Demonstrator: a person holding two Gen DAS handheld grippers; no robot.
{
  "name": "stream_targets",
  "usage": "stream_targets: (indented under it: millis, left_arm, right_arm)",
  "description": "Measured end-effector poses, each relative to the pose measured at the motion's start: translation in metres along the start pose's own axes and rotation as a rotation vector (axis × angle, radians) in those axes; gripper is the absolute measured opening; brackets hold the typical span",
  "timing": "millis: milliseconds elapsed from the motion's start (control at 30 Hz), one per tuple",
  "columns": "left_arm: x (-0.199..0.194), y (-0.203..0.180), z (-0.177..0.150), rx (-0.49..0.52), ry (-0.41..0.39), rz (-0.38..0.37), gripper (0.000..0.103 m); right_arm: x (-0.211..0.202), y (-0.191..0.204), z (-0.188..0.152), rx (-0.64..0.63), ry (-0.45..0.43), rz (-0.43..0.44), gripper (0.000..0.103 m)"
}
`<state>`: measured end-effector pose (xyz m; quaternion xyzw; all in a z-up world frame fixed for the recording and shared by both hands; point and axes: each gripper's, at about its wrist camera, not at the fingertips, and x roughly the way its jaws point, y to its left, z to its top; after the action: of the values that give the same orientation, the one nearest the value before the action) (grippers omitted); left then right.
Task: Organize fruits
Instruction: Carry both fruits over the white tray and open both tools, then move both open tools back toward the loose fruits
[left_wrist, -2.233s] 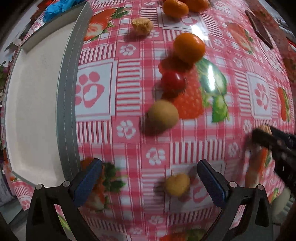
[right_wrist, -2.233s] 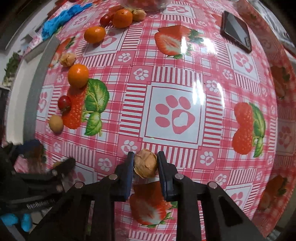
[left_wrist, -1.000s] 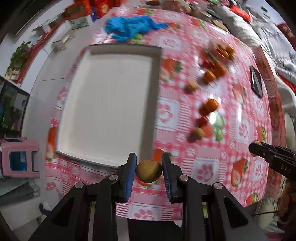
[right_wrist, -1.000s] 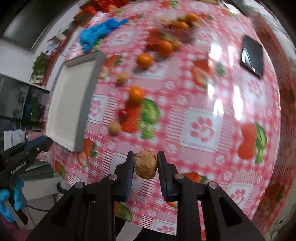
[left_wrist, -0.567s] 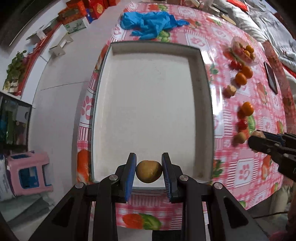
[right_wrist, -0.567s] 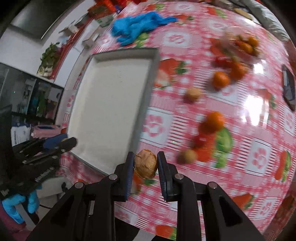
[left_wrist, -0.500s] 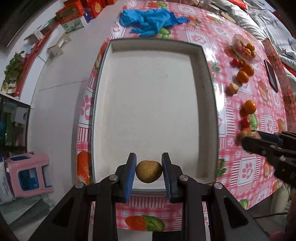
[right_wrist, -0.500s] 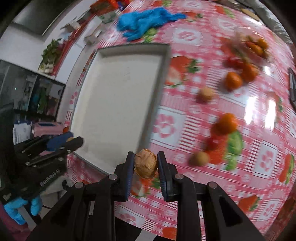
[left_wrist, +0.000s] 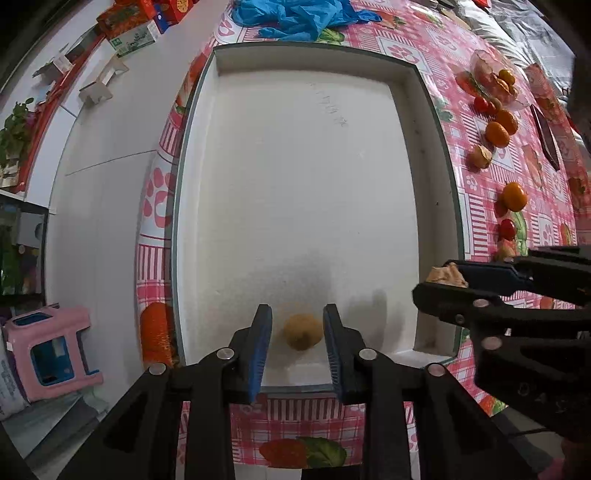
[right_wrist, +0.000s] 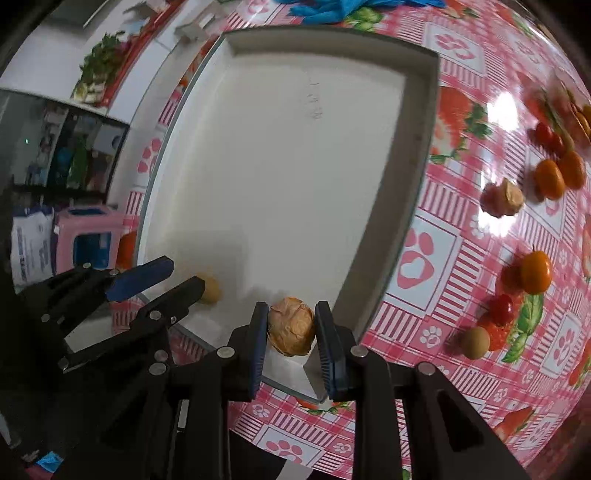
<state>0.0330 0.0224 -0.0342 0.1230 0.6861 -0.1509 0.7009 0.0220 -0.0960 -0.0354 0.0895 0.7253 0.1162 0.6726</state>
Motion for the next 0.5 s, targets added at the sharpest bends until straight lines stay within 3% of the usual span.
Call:
stream_targets:
  millis: [33, 100, 167, 233, 333, 500]
  left_arm:
    - [-0.001, 0.001, -0.002, -0.009, 0.001, 0.027, 0.052]
    - [-0.003, 0.004, -0.006, -0.027, -0.010, 0.032, 0.079]
    - [-0.010, 0.008, -0.009, -0.058, -0.025, 0.003, 0.080]
    - [-0.019, 0.007, -0.011, -0.069, -0.033, -0.025, 0.080]
    - [-0.036, 0.008, -0.015, -0.074, -0.067, 0.004, 0.080]
    - [-0.061, 0.015, -0.026, -0.086, -0.107, -0.010, 0.080]
  right_arm:
    - [0.000, 0.001, 0.001, -0.006, 0.006, -0.017, 0.029]
    - [0.000, 0.001, 0.004, -0.002, 0.022, -0.011, 0.038]
    - [-0.006, 0.004, 0.006, -0.020, 0.021, -0.020, 0.050]
    - [-0.011, 0.007, 0.007, -0.051, 0.019, -0.028, 0.068]
    - [-0.022, 0.009, 0.010, -0.076, 0.010, -0.036, 0.081]
    - [-0.037, 0.002, 0.010, -0.063, -0.027, -0.081, 0.090]
